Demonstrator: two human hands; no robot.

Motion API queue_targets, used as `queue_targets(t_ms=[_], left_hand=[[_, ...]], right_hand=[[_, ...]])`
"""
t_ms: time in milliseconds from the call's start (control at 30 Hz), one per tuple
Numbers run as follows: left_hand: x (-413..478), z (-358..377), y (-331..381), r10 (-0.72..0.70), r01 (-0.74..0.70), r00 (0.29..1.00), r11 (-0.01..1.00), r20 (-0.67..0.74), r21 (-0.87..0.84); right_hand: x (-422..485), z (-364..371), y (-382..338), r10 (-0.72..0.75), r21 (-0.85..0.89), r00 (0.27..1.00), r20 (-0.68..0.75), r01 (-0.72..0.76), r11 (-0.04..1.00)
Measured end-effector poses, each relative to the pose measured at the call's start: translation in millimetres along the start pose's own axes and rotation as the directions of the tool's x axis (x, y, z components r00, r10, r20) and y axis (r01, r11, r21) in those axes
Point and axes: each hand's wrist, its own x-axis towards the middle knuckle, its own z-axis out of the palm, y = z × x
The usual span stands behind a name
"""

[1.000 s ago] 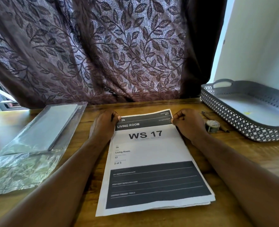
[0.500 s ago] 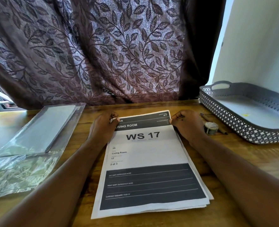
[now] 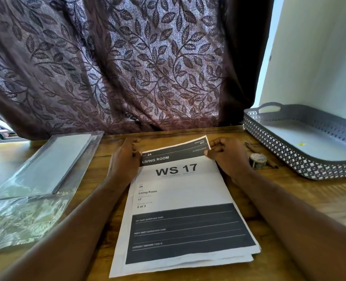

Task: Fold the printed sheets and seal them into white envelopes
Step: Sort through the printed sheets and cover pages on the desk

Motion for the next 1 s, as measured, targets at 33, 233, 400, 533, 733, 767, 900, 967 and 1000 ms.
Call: queue_targets(t_ms=[33,233,400,533,733,767,900,967,1000], left_hand=[[0,0,-1,-0.002,0.002,1.000,1.000,-0.016,-0.006],[-4,-7,4,-0.092,0.089,0.994,0.995,-0.061,-0.053],[-14,-17,18,-0.107,0.090,0.989,0.982,-0.097,-0.166],[-27,-24,26,-0.157,0.153,0.987,0.900,0.023,-0.407],[-41,-33,38,-0.088,0.180,0.981,0.756,0.175,-0.629],[-43,-35,40,-0.100,0.192,0.979,0.735,0.177,-0.650],[-43,-39,46,-0.200,0.274,0.962,0.637,0.188,-0.721],[-41,-41,46,-0.207,0.284,0.958,0.603,0.198,-0.745],[-40,-42,45,-0.206,0.284,0.958,0.599,0.199,-0.749]], right_hand=[[-1,0,0,-0.009,-0.014,1.000,-0.002,0.009,1.000],[2,1,1,-0.010,-0.007,0.999,-0.046,0.010,1.000],[1,-3,1,-0.024,0.111,0.996,-0.090,0.034,0.993],[-3,-9,-8,0.024,0.442,0.999,-0.046,-0.002,0.897],[-6,-19,-16,0.031,0.614,0.999,-0.021,-0.012,0.789],[-7,-21,-17,0.024,0.626,1.000,0.002,-0.020,0.779],[-10,-26,-17,-0.018,0.634,0.993,0.119,-0.062,0.771],[-10,-25,-17,-0.016,0.622,0.987,0.160,-0.088,0.778],[-10,-25,-17,-0.007,0.619,0.984,0.180,-0.108,0.778]])
